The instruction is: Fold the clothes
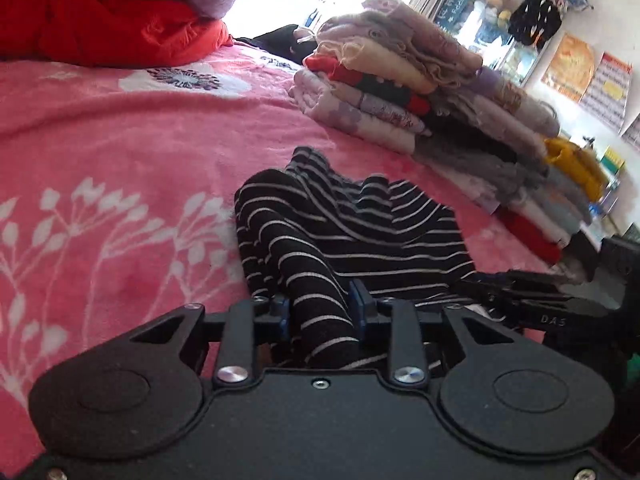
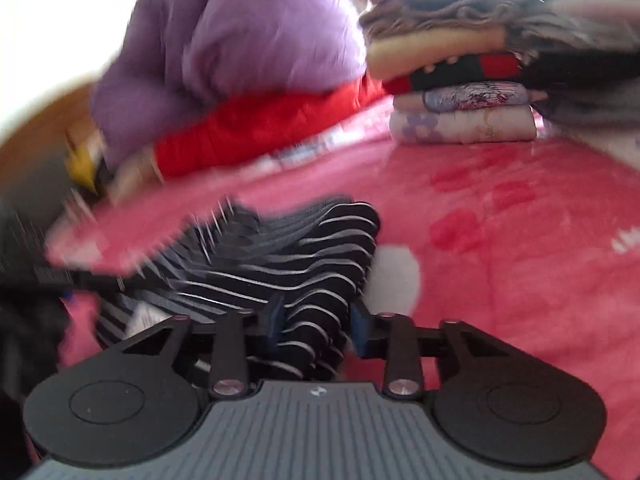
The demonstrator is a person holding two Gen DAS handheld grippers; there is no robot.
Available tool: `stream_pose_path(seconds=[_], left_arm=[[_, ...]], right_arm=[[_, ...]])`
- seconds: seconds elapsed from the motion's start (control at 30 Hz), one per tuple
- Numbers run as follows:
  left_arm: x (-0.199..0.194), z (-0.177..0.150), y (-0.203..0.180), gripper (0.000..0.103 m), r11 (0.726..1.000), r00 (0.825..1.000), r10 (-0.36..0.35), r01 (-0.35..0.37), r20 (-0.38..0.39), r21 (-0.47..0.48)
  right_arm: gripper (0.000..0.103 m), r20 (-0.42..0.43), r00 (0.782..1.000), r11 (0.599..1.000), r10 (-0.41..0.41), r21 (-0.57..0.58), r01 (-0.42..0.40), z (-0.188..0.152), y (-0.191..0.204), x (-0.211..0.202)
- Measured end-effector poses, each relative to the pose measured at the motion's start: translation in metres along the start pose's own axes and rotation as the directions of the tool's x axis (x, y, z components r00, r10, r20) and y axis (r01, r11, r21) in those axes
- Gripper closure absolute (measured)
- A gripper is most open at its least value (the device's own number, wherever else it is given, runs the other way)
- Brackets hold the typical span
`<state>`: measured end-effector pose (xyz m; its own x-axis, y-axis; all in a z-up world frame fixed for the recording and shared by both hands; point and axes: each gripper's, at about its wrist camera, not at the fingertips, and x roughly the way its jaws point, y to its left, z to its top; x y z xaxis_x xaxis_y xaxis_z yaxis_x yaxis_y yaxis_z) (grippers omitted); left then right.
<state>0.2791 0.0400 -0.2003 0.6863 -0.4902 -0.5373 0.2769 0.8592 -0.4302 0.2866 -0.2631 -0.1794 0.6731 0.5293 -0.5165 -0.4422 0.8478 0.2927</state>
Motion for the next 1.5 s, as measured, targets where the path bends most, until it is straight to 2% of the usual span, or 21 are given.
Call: stream_pose_path(seconds=[0.03, 0.07, 0.13, 0.23, 0.3, 0.33, 0.43, 0.5, 0.53, 0.63, 0.8, 0.87, 0.9, 1.0, 1.03, 1.1, 1.13, 1.23, 1.33, 1.43, 1.5], left_arm=[[-0.001, 0.002, 0.001, 0.072, 1.0, 1.0, 0.002, -0.002, 0.007, -0.004], [-0.008, 0.004, -0.002, 0.072, 1.0, 1.0, 0.017, -0.017, 0.018, 0.01], [-0.023, 0.007, -0.009, 0.072, 0.998, 0.998, 0.051, -0.053, 0.043, 0.042], [-0.053, 0.012, -0.025, 0.072, 0.986, 0.987, 0.106, -0.119, 0.117, 0.118], [-0.068, 0.014, -0.034, 0.072, 0.987, 0.982, 0.093, -0.113, 0.162, 0.118], [-0.071, 0.013, -0.039, 0.072, 0.989, 0.984, 0.062, -0.082, 0.166, 0.12], [-0.053, 0.0, -0.057, 0.072, 0.982, 0.996, -0.004, -0.013, 0.089, 0.19], [-0.028, -0.013, -0.059, 0.072, 0.972, 0.999, 0.037, -0.038, 0.009, 0.231], [-0.017, -0.019, -0.058, 0.066, 0.961, 0.997, 0.079, -0.072, -0.013, 0.265], [-0.011, -0.021, -0.057, 0.066, 0.948, 0.995, 0.097, -0.094, 0.005, 0.304], [-0.018, -0.026, -0.062, 0.066, 0.931, 0.995, 0.095, -0.097, 0.025, 0.351], [-0.035, -0.022, -0.065, 0.066, 0.938, 0.996, 0.065, -0.081, 0.059, 0.337], [-0.044, -0.021, -0.068, 0.062, 0.939, 0.996, 0.043, -0.068, 0.082, 0.338], [-0.03, -0.031, -0.065, 0.055, 0.922, 0.995, 0.102, -0.1, 0.015, 0.374], [-0.031, -0.029, -0.066, 0.055, 0.922, 0.995, 0.096, -0.093, 0.012, 0.375], [-0.038, -0.018, -0.065, 0.056, 0.936, 0.998, 0.064, -0.068, 0.022, 0.346], [-0.044, -0.013, -0.064, 0.056, 0.942, 0.997, 0.05, -0.067, 0.059, 0.329], [-0.048, 0.003, -0.063, 0.056, 0.93, 0.988, 0.081, -0.122, 0.129, 0.347], [-0.037, 0.021, -0.055, 0.056, 0.931, 0.978, 0.128, -0.177, 0.166, 0.32], [-0.027, 0.039, -0.025, 0.052, 0.972, 0.976, 0.152, -0.176, 0.157, 0.155], [-0.02, 0.041, -0.005, 0.051, 0.983, 0.977, 0.166, -0.175, 0.133, 0.062]], right_arm=[[0.068, -0.011, 0.999, 0.998, -0.034, -0.045, 0.033, -0.005, 0.005, 0.006], [0.062, -0.021, 0.998, 0.994, -0.067, -0.09, 0.065, -0.011, 0.011, 0.012], [0.051, 0.006, 0.996, 0.993, -0.087, -0.074, 0.087, -0.008, 0.008, 0.007], [0.048, 0.073, 0.992, 0.994, -0.104, -0.039, 0.107, 0.001, 0.006, -0.013], [0.048, 0.117, 0.984, 0.989, -0.131, -0.048, 0.138, 0.003, 0.014, -0.031], [0.048, 0.151, 0.977, 0.985, -0.15, -0.067, 0.162, 0.002, 0.023, -0.04], [0.049, 0.202, 0.974, 0.976, -0.102, -0.171, 0.137, -0.003, 0.051, -0.052], [0.055, 0.175, 0.983, 0.968, -0.045, -0.235, 0.086, -0.011, 0.067, -0.046], [0.057, 0.145, 0.989, 0.962, -0.026, -0.265, 0.064, -0.015, 0.072, -0.038], [0.057, -0.002, 0.999, 0.961, -0.052, -0.273, 0.05, -0.03, 0.069, 0.001], [0.056, 0.003, 0.999, 0.959, -0.042, -0.28, 0.041, -0.032, 0.064, 0.01], [0.056, 0.005, 0.999, 0.956, -0.046, -0.289, 0.045, -0.032, 0.069, 0.003], [0.056, 0.005, 0.999, 0.955, -0.046, -0.294, 0.045, -0.03, 0.071, -0.002], [0.052, 0.094, 0.996, 0.96, 0.0, -0.278, 0.026, -0.028, 0.077, -0.032], [0.051, 0.082, 0.996, 0.962, -0.031, -0.268, 0.052, -0.029, 0.074, -0.03], [0.049, -0.035, 0.998, 0.966, -0.061, -0.255, 0.05, -0.036, 0.065, -0.012], [0.049, -0.013, 0.998, 0.965, -0.055, -0.259, 0.05, -0.035, 0.066, -0.015], [0.051, 0.084, 0.996, 0.968, -0.01, -0.249, 0.03, -0.019, 0.066, -0.032], [0.051, 0.117, 0.992, 0.96, -0.044, -0.269, 0.074, -0.005, 0.059, -0.019], [0.052, 0.117, 0.992, 0.965, -0.043, -0.253, 0.071, 0.002, 0.049, -0.006], [0.05, 0.109, 0.993, 0.975, -0.033, -0.217, 0.056, 0.005, 0.04, 0.001]])
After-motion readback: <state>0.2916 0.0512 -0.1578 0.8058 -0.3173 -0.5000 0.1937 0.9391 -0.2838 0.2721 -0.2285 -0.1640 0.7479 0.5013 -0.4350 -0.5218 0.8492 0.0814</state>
